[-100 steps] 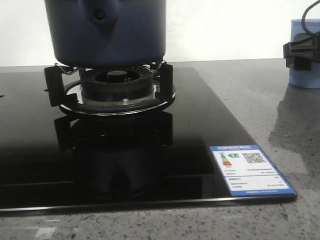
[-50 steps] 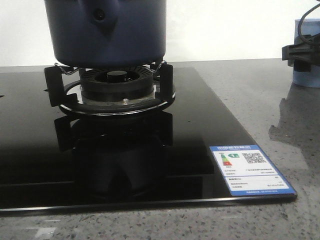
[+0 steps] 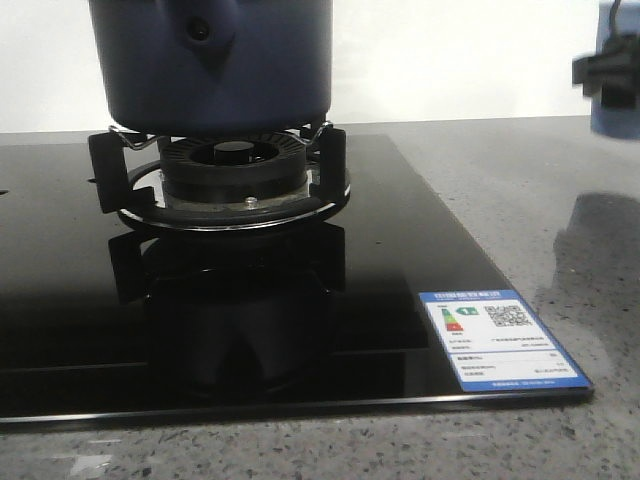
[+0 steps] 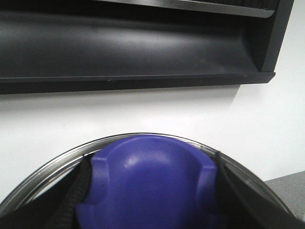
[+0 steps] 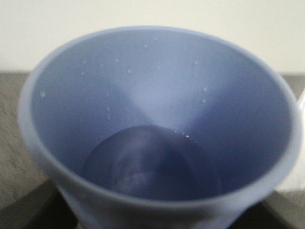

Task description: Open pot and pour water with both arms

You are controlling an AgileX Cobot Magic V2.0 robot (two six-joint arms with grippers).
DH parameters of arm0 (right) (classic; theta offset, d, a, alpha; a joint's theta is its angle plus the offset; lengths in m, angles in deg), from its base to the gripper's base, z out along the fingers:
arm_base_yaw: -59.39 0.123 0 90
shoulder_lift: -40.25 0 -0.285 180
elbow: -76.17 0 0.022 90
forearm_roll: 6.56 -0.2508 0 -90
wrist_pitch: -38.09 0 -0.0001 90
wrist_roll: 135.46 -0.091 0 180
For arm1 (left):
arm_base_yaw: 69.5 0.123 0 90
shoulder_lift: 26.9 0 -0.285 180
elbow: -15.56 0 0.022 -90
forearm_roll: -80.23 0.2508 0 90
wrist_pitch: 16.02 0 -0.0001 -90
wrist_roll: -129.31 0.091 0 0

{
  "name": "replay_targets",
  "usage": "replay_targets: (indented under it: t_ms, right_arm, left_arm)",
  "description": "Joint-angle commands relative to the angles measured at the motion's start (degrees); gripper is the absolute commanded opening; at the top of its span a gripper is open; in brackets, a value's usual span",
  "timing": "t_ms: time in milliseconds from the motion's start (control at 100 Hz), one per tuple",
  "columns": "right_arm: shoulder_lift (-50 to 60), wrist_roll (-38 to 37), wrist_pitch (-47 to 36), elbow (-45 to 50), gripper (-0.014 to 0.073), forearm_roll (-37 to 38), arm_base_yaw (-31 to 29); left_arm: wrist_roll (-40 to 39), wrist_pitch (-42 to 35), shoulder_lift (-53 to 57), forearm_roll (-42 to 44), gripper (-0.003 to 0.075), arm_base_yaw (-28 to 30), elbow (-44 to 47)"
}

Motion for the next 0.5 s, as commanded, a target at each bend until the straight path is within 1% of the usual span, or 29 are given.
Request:
replay_targets:
  t_ms: [0,80,170,290,390,430,490]
  right_arm:
    - [6.41,-0.07,-3.47,-2.40,0.0297,3.27,0.69]
    - [9.29,-0.07,3.61,-4.55,0.0297,5.91,1.89]
    - [11.00,-0.07,8.18,-7.45,0.0297,9.01,4.09]
    - [11.50,-0.07,14.30,-12.83,0.0297,12.55,7.63]
    - [11.37,-0.07,22.22,-17.67,0.0297,14.52,11.22]
    - [11.15,-0.07,24.29,-19.80,0.0297,15.93,12.64]
    - [11.02,-0.07,25.32,-21.80,0.0297,17.23,14.40]
  left_arm:
    - [-0.36,-5.61,1.47,-0.77,0.0358,0.11,-2.03]
    - [-0.36,-5.61,1.47,-0.77,0.0358,0.11,-2.03]
    - [-0.36,-5.61,1.47,-0.77,0.0358,0.11,-2.03]
    - [-0.36,-5.61,1.47,-0.50,0.0358,0.11,-2.03]
    - [-0.36,-5.61,1.47,-0.50,0.0358,0.11,-2.03]
    - [-0.36,-5.61,1.47,-0.50,0.0358,0.11,-2.03]
    - [-0.36,-5.61,1.47,-0.50,0.0358,0.11,-2.03]
